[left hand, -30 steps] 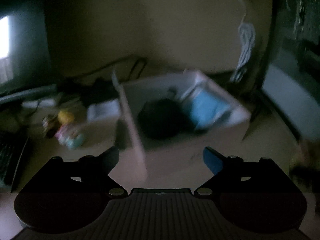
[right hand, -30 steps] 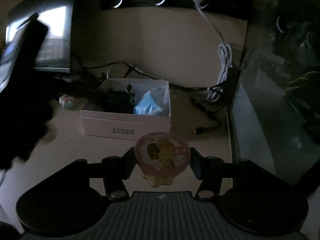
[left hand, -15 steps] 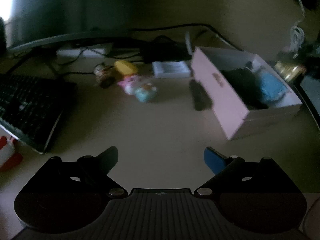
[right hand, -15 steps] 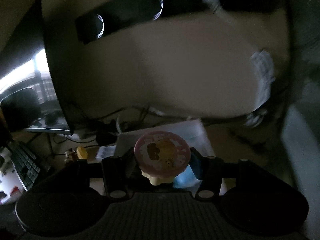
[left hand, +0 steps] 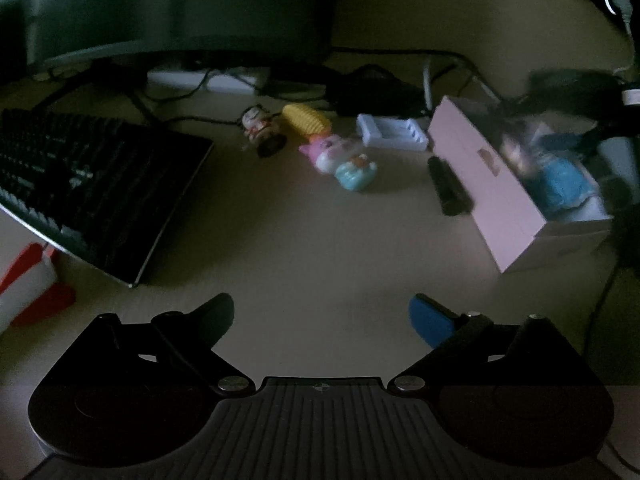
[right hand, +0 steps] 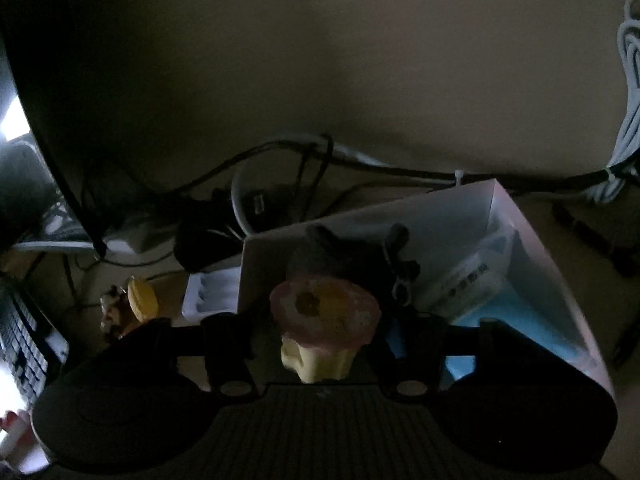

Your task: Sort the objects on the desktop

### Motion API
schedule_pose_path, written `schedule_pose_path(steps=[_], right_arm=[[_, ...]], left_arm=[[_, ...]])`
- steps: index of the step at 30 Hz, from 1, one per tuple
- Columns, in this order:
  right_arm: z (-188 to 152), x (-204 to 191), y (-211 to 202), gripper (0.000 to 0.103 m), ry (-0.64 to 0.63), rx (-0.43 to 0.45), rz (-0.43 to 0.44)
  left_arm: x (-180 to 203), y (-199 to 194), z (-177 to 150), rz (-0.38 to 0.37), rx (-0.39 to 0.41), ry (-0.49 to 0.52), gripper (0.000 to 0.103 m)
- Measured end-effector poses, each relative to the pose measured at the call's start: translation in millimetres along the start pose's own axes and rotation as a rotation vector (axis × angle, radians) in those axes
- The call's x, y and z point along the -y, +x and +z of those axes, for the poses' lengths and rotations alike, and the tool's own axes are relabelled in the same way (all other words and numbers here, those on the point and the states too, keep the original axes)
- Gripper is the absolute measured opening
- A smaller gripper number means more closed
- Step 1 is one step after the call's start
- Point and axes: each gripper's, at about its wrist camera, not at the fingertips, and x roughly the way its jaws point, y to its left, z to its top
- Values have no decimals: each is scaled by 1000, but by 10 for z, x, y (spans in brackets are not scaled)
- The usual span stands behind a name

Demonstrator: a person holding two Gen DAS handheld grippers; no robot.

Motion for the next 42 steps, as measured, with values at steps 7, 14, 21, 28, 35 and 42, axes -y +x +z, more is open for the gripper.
schedule_pose_path(steps=[7, 14, 21, 28, 35, 42], right_arm=[[-125, -132, -496, 81, -120, 93, -91], [-644, -969, -425, 44, -424, 127, -135], [-1137, -1598, 159, 29, -619, 136, -321], [-1225, -1622, 704, 29, -646, 127, -521], [-1285, -1582, 655, 29, -544, 130, -567], [-1352, -1497, 378, 22, -507, 95, -443]], left_arm=[[-15, 65, -60, 10, -15, 16, 99], [-108, 1, -75, 28, 5, 30, 99], [-351, -75, -42, 55, 24, 65, 99], [-659, -64, -30, 63, 17, 73, 100], [-665, 14, 25, 21, 9, 90, 100], [-516, 67, 10, -2, 4, 110, 100]])
